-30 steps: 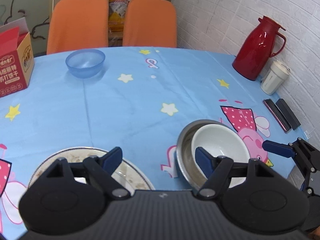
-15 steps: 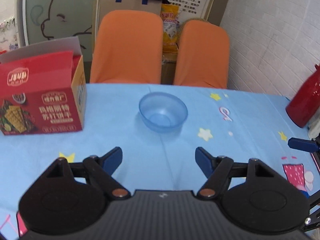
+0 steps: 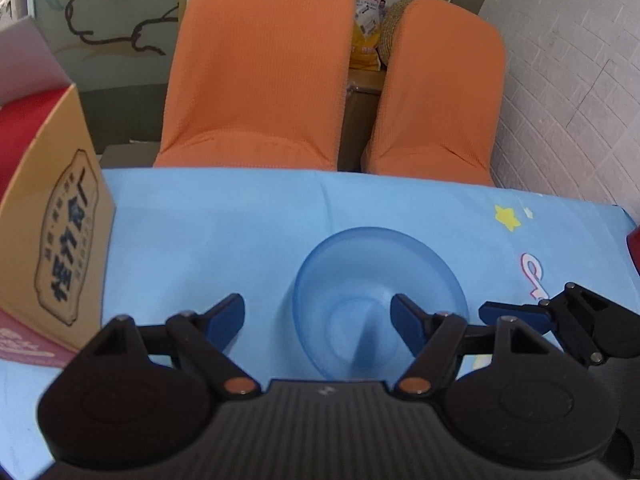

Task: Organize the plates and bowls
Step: 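Grasp the blue bowl rim with the left gripper while the right gripper grasps it too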

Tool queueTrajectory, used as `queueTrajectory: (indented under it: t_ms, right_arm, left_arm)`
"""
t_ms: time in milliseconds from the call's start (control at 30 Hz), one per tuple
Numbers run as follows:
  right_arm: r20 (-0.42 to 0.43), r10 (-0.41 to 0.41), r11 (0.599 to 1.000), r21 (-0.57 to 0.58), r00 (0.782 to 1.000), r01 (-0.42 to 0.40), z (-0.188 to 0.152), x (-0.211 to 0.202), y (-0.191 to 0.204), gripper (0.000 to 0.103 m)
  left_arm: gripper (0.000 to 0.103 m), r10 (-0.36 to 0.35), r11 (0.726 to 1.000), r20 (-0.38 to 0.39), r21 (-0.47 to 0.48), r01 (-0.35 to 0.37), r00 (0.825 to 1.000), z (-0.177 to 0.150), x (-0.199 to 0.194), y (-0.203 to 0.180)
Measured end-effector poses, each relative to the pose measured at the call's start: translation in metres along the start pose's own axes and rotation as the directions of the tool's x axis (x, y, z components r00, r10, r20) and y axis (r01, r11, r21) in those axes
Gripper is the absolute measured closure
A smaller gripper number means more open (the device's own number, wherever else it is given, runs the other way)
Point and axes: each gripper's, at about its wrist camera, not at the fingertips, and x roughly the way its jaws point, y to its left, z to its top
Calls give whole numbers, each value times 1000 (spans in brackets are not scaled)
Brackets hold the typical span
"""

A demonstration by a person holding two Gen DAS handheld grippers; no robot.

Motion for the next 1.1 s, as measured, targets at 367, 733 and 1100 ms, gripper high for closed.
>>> queueTrajectory:
  t_ms: [367,733,1100]
  right_arm:
    - [86,-4,999,-32,996,6,6,22,10,15]
    - [123,23,993,-118,992,-9,4,-9,34,16]
    - [40,20,1000,0,999,-20,-2,-63,26,16]
  left_arm:
    - [32,-34,999,21,37,33,999,0,15,-3]
    - [55,-71,995,-4,74,71,997,-11,-4,-11]
    - [54,-122,985,-49,113,127,991,-29,-54,-66]
